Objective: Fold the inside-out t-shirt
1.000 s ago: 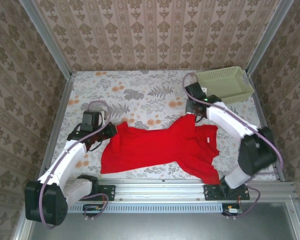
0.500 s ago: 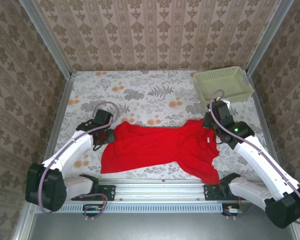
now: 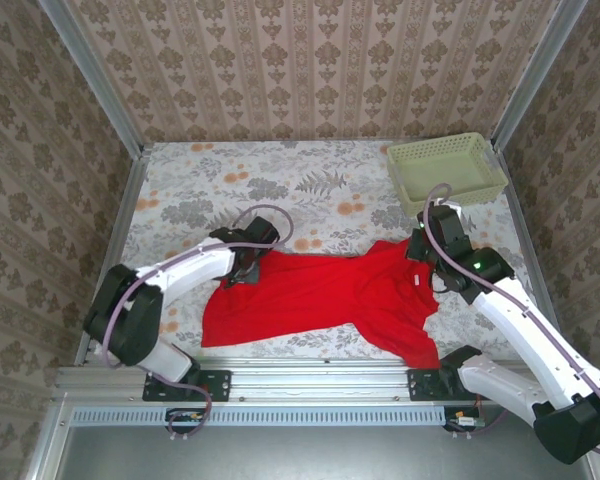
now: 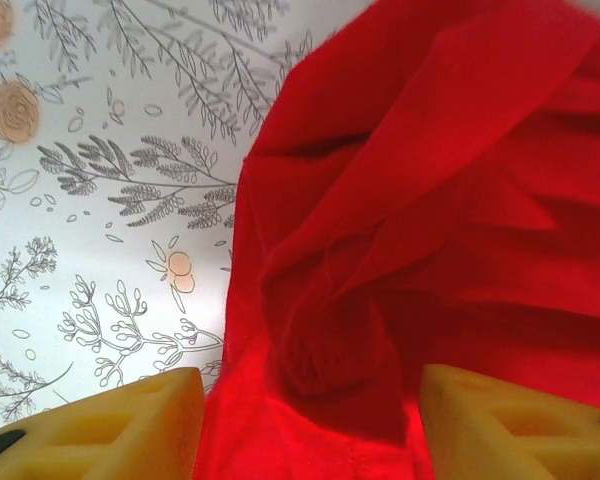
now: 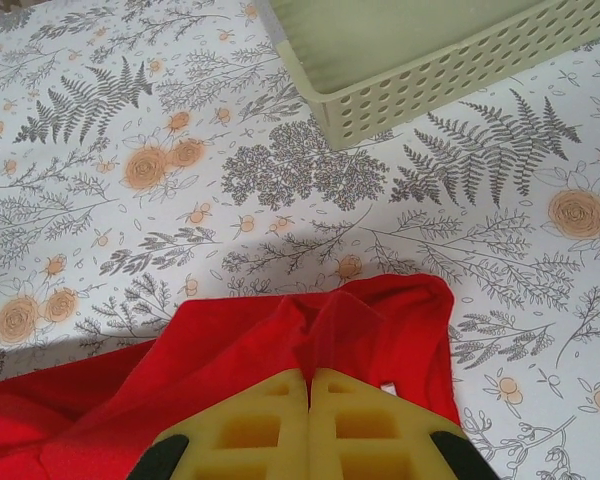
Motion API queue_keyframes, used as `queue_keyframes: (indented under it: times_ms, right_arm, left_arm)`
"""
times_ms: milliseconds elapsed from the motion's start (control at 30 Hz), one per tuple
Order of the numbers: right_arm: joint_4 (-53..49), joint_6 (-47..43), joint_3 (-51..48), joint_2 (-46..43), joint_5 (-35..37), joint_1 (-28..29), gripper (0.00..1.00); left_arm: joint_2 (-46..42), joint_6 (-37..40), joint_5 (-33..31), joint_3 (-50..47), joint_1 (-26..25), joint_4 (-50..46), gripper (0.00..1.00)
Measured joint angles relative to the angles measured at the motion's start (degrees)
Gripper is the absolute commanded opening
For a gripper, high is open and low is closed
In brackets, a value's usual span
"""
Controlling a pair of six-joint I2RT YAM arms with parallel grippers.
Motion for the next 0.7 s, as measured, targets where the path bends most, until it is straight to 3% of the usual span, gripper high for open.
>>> queue_keyframes:
  times_ms: [200,500,700]
  right_arm:
    - [-0.5,0.0,0.0,-0.4,0.0,0.0,0.00]
    - [-2.1,0.3,0.0,-0.4,1.3,-0.4,0.00]
    - [-2.7,0.4,0.0,0.0,1.7,-0.7,0.00]
  left_arm:
    - [3.2,-0.6,-1.4,0.9,0.1,-0.2,0.63]
    - [3.0,-2.0,-3.8,-0.2,5.0,-0.6,0.43]
    - [-1.8,-2.4,-5.5,-1.0,5.0,-2.0,0.30]
